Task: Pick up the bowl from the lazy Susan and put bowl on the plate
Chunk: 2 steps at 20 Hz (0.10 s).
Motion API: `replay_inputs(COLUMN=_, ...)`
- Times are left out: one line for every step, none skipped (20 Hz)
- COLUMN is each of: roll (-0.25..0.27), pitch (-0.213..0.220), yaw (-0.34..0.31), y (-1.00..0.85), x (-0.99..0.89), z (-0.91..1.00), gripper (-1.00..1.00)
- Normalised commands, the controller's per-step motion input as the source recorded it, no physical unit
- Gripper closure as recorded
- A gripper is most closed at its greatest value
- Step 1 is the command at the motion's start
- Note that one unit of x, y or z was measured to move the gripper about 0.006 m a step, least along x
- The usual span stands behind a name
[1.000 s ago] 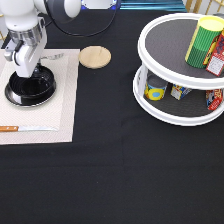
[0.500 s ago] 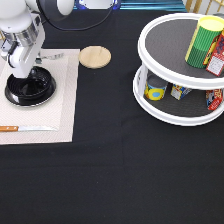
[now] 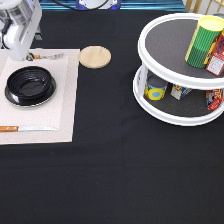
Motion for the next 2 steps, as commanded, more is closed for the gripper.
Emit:
replay_inputs(roll=0.000, pitch=0.000, yaw=0.000, y=0.00, x=0.00, z=0.00, gripper=-1.00)
replay_inputs(roll=0.000, pitch=0.000, yaw=0.000, y=0.00, x=0.00, z=0.00, gripper=-1.00)
